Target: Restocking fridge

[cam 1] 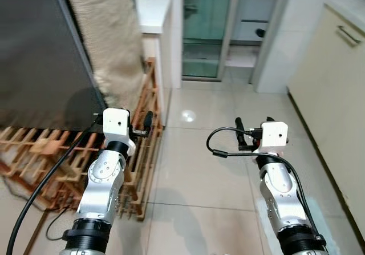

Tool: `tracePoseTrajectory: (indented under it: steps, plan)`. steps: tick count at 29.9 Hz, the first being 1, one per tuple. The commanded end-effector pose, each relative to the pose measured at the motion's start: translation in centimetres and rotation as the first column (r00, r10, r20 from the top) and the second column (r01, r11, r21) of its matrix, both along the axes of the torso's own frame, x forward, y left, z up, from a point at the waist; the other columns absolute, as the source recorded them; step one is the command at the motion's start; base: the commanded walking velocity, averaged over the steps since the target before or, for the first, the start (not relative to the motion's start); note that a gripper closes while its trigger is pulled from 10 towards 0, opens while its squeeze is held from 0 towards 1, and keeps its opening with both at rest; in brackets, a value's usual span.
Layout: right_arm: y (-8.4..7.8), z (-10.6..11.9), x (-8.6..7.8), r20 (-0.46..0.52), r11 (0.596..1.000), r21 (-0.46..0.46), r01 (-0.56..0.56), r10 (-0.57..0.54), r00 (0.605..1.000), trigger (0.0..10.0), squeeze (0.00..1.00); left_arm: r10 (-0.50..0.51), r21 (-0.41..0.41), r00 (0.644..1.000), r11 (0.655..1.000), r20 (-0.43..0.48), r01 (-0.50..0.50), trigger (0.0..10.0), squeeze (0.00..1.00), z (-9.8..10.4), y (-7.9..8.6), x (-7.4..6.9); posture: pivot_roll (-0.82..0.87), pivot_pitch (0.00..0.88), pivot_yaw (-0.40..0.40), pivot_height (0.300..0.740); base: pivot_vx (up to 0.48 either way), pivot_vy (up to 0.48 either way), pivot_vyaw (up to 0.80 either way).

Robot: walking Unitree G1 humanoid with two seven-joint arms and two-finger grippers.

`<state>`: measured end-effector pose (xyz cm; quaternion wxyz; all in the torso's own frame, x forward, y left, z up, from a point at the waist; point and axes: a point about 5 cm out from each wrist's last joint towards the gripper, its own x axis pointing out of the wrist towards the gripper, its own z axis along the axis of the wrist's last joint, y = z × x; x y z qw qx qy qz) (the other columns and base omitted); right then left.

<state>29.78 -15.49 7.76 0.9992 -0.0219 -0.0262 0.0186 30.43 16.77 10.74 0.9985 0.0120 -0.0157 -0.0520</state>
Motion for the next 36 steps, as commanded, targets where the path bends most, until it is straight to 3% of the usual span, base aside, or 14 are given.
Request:
tracePoseTrajectory:
  steps: [1, 6, 19, 24, 25, 29, 36]
  plan:
    - [0.2, 0.4, 0.2, 0.014, 1.0, 0.003, -0.011, 0.011, 1.0, 10.0, 0.0, 0.013, -0.011, 1.0, 1.0, 0.028, -0.012, 10.0, 0.0, 0.8, 0.1, 0.3, -0.02, 0.0, 0.011, 0.74, 0.24, 0.416, 0.0]
    - [0.2, 0.4, 0.2, 0.012, 1.0, 0.002, -0.012, 0.012, 1.0, 10.0, 0.0, 0.005, -0.019, 0.999, 1.0, 0.041, -0.004, 10.0, 0.0, 1.0, -0.1, 0.3, -0.02, 0.0, 0.008, 0.74, 0.0, 0.476, 0.0]
    - [0.2, 0.3, 0.3, 0.008, 1.0, -0.001, -0.016, 0.016, 1.0, 10.0, 0.0, 0.048, -0.012, 0.997, 0.999, 0.06, -0.047, 10.0, 0.0, 1.6, 0.2, 0.6, -0.02, 0.0, 0.01, 0.74, 0.0, 0.0, 0.0]
    - [0.2, 0.1, 0.2, 0.002, 1.0, -0.004, -0.018, 0.018, 1.0, 10.0, 0.0, 0.016, -0.026, 0.997, 1.0, 0.077, -0.014, 10.0, 0.0, 2.8, -0.9, 0.9, -0.02, 0.0, 0.007, 0.74, 0.0, 0.0, 0.0]
    - [0.1, 0.1, 0.2, -0.001, 1.0, -0.005, -0.018, 0.018, 1.0, 10.0, 0.0, -0.005, -0.031, 0.996, 0.999, 0.085, 0.007, 10.0, 0.0, 3.7, -1.8, 1.2, -0.02, 0.0, 0.007, 0.74, 0.0, 0.0, 0.0]
    - [0.1, 0.0, 0.2, -0.007, 1.0, -0.006, -0.02, 0.02, 1.0, 10.0, 0.0, -0.003, -0.012, 0.996, 1.0, 0.085, 0.004, 10.0, 0.0, 4.1, -2.4, 1.8, -0.02, 0.0, 0.005, 0.74, 0.0, 0.0, 0.0]
    - [-0.1, -0.7, -0.3, -0.026, 0.999, -0.011, -0.032, 0.032, 0.999, 10.0, 0.0, 0.093, -0.023, 0.993, 0.996, 0.067, -0.091, 10.0, 0.0, 4.7, -2.1, 3.5, -0.04, 0.0, 0.011, 0.74, 0.0, 0.0, 0.0]
